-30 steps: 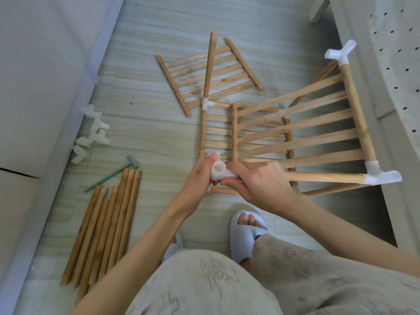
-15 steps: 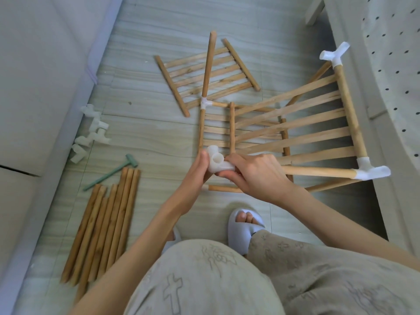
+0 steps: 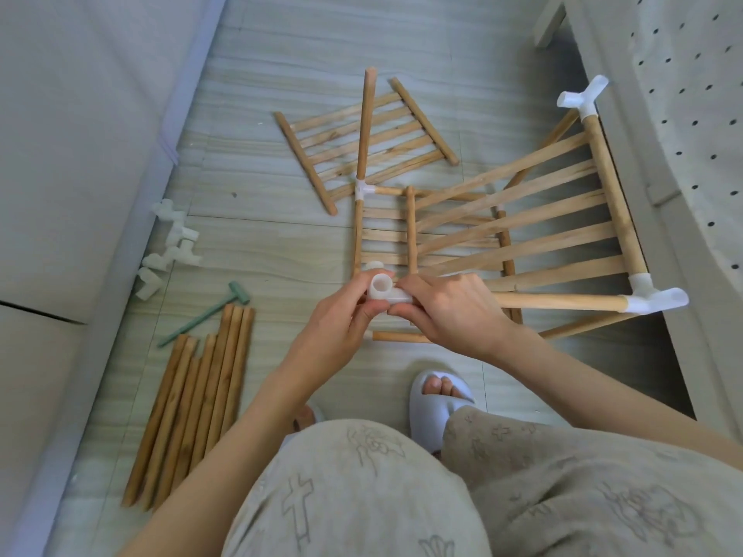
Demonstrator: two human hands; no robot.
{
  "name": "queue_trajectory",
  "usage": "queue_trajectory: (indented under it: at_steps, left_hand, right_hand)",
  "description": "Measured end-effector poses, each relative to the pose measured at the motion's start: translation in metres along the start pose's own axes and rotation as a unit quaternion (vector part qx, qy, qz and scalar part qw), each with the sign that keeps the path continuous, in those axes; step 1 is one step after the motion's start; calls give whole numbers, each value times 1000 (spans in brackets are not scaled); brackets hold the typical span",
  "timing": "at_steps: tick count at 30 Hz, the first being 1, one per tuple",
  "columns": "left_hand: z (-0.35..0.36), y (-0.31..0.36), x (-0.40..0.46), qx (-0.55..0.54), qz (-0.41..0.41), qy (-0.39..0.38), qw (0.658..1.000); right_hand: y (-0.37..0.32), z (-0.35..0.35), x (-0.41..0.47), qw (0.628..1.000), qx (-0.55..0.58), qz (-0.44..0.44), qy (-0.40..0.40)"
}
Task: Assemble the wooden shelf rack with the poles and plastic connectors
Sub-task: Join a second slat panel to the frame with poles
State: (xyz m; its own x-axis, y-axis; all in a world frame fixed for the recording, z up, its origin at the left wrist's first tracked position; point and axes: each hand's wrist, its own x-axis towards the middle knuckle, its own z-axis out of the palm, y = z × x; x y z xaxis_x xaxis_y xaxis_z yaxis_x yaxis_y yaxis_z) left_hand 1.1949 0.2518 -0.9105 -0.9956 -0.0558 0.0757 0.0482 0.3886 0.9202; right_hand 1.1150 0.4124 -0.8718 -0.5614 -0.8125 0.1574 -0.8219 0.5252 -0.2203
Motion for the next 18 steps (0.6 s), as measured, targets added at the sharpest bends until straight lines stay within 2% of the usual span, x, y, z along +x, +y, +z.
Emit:
queue_trajectory:
  at_steps: [4,8,12,18]
  left_hand:
    - [1,-4,2,12,8,-6,1000]
    - [4,-7,0,27,26,11,999]
    - [7,-9,-2,41,43,28,998]
    - [2,3,4,26,2,-2,1000]
  right_hand:
    - [1,2,0,999,-19,-11,28]
    - [2,6,-4,999,-32,-14,15]
    - [1,6,-6,1000,-8,-8,-19]
    - [7,3,3,993,-41,45,-105]
